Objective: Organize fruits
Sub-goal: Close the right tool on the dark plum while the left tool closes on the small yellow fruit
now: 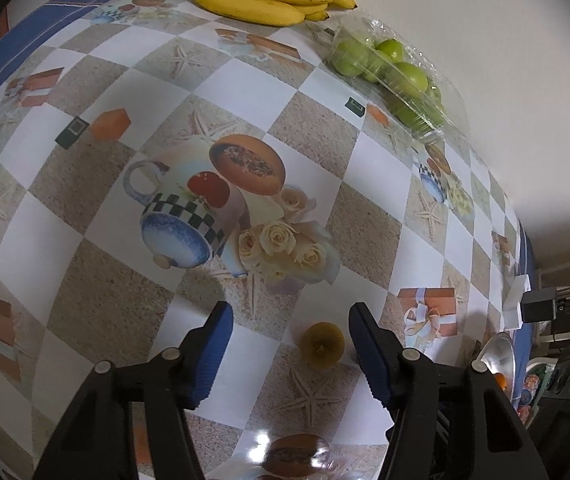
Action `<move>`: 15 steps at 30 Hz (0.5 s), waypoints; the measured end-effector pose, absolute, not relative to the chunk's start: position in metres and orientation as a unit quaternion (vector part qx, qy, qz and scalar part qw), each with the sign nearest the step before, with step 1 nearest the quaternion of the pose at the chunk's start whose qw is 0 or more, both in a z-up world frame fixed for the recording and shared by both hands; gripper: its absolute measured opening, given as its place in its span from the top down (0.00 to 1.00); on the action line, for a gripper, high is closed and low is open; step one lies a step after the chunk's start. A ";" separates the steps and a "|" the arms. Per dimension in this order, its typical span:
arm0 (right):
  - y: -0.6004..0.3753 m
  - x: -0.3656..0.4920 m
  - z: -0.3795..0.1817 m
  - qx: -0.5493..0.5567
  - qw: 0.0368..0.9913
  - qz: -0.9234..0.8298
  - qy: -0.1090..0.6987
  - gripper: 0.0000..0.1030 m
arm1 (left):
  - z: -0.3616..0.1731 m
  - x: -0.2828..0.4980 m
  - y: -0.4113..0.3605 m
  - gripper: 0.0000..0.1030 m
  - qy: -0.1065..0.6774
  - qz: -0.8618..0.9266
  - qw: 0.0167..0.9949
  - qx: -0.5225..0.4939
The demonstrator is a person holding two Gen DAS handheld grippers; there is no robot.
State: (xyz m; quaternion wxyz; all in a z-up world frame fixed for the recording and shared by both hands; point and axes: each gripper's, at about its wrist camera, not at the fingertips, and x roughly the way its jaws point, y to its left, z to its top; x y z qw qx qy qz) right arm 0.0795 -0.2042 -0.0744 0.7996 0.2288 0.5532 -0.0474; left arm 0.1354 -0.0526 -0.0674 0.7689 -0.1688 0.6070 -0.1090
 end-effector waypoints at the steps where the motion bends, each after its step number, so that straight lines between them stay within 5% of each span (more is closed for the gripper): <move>1: -0.205 0.079 -0.074 0.231 0.800 -0.045 0.552 0.73 | -0.067 0.135 -0.053 0.39 0.607 -0.109 0.769 -0.170; 15: -0.226 0.071 -0.061 0.248 0.795 -0.072 0.549 0.73 | -0.069 0.134 -0.056 0.39 0.611 -0.114 0.765 -0.169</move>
